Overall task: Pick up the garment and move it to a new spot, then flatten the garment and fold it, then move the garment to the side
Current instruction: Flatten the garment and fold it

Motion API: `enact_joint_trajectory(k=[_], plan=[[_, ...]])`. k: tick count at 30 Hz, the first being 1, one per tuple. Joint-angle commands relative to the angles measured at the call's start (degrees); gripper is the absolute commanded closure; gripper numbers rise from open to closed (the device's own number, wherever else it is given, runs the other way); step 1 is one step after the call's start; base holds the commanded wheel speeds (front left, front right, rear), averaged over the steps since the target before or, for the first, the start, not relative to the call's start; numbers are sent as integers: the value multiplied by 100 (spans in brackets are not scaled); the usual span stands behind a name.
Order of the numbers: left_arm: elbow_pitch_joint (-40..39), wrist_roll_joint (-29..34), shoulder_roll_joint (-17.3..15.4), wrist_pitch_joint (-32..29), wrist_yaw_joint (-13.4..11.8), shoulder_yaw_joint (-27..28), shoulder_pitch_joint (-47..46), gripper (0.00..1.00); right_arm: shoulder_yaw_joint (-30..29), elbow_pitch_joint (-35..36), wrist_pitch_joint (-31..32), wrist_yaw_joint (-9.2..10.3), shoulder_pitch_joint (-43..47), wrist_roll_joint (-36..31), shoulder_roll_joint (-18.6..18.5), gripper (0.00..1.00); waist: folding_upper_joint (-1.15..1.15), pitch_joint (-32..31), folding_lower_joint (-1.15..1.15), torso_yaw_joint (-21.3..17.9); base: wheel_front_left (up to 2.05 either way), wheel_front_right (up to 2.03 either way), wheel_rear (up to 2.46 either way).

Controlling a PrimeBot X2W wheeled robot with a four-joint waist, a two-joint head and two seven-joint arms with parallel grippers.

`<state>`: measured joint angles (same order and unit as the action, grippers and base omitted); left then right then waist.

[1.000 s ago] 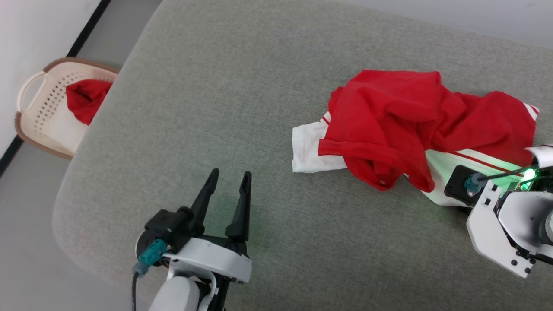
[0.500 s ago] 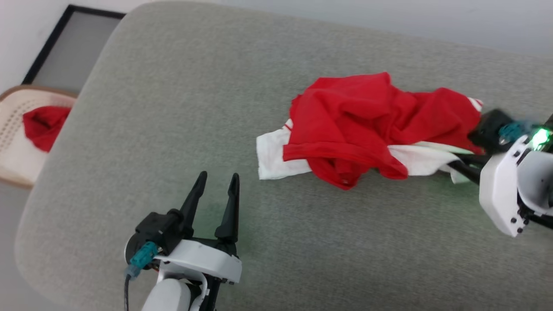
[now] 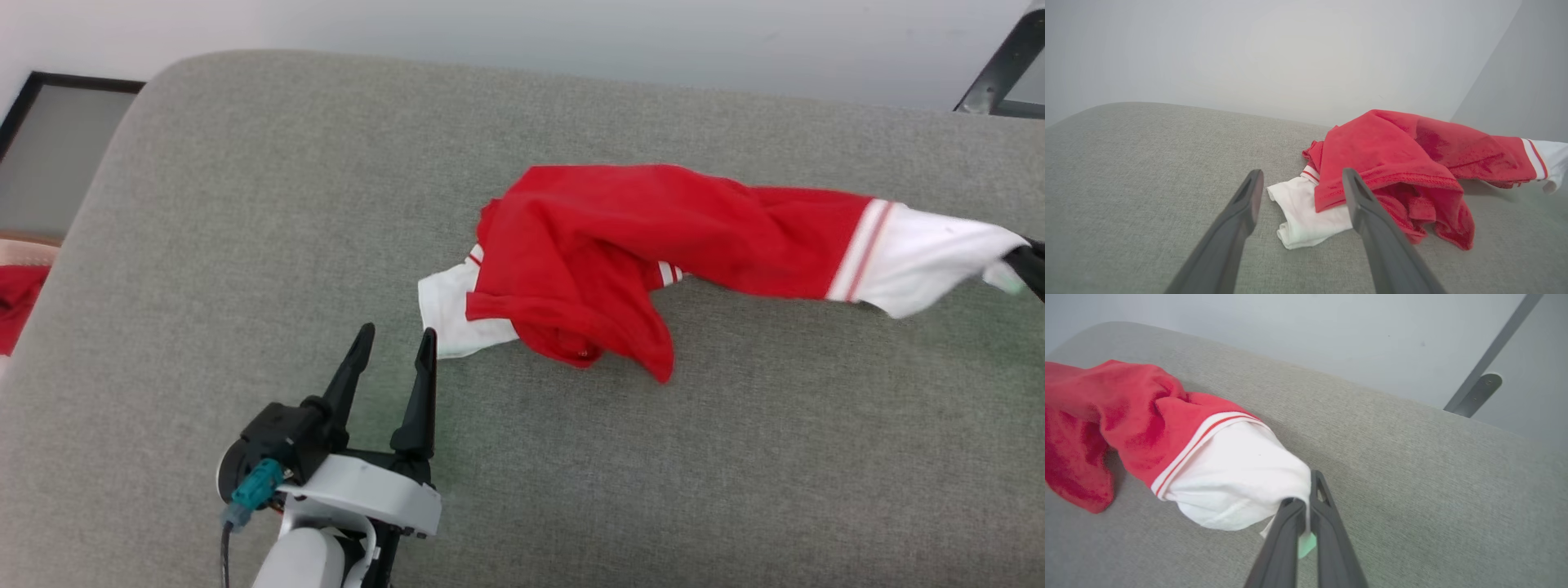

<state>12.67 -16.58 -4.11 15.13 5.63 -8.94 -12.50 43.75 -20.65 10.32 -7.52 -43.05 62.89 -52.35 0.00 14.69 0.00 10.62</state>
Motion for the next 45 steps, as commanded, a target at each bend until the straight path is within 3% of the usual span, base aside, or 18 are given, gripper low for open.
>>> enact_joint_trajectory(k=[1,12,24,25,26,27,35,41,45], plan=[[-14,27,-23,0,36,-3,41,0,-120,-121,-129,4,137,-71,12,100,0,17,0,-23,0,0,0],[-26,30,-110,0,32,-54,-18,0,-327,-725,-625,5,495,-1395,-338,100,0,171,0,-6,0,0,0],[-45,20,-212,-35,10,-105,-66,0,-214,-628,-398,5,994,-1379,-123,100,0,174,0,-51,0,0,0],[-54,24,-237,-37,5,-97,-74,0,-237,-631,-434,5,980,-1401,-104,74,0,161,0,-69,0,0,0],[-66,25,-260,-46,12,-93,-88,0,-270,-645,-463,5,971,-1430,-99,55,0,146,0,-86,0,0,0],[-83,24,-283,-71,13,-91,-100,0,-294,-667,-492,5,978,-1452,-80,1,0,121,0,-102,0,0,0],[-388,37,-816,-425,75,-19,-218,0,-571,-577,-884,5,1224,-1595,19,0,0,-155,0,-344,0,0,0],[-828,-73,-1555,-1069,138,78,-502,0,-1134,14,-1402,5,1573,-1581,189,0,0,-351,0,-662,0,0,0],[-1031,-256,-2100,-1627,174,30,-962,0,-1625,697,-1649,5,1969,-1505,513,0,0,-416,0,-882,0,0,0]])
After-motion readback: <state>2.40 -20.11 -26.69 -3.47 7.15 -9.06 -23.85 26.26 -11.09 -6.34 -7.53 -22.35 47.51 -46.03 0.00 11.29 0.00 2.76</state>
